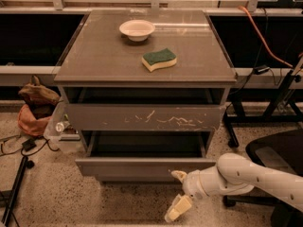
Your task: Open middle drawer
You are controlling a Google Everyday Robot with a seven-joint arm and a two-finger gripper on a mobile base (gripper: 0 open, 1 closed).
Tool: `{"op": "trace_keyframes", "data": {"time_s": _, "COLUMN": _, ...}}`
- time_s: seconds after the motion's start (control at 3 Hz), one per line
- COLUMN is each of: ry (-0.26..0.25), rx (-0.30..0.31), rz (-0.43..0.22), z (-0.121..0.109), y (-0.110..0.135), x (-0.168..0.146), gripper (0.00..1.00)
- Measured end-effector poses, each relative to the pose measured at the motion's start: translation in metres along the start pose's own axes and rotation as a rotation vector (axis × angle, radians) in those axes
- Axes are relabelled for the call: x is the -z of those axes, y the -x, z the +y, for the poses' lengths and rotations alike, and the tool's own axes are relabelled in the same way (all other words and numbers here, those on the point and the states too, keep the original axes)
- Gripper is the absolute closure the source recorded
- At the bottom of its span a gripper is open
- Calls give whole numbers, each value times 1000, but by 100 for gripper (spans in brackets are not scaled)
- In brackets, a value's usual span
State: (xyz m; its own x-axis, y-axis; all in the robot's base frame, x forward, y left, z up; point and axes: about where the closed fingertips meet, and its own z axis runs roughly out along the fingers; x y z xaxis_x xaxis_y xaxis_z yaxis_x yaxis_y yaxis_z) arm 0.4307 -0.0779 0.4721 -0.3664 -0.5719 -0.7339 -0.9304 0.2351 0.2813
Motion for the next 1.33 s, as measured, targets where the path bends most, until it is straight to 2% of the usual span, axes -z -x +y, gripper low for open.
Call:
{"op": "trace_keyframes", "data": {"time_s": 0.33, "ry": 7, "rx": 4, "rz": 30, "z": -18, "y": 23, "x": 9, "gripper": 0}}
{"op": "trace_keyframes", "data": {"time_s": 0.67, "ry": 33, "rx": 5, "rz": 46, "z": -43, "y": 35, "x": 7, "gripper": 0}}
{"op": "trace_keyframes", "data": {"time_s": 1.0, "ry": 61, "rx": 7, "rz": 44, "z": -66, "y": 30, "x": -6, "gripper": 0}}
{"op": "trace_keyframes", "data": {"time_s": 1.33, "ry": 64, "rx": 11, "rz": 44, "z": -68, "y": 30, "x": -6, "gripper": 0}}
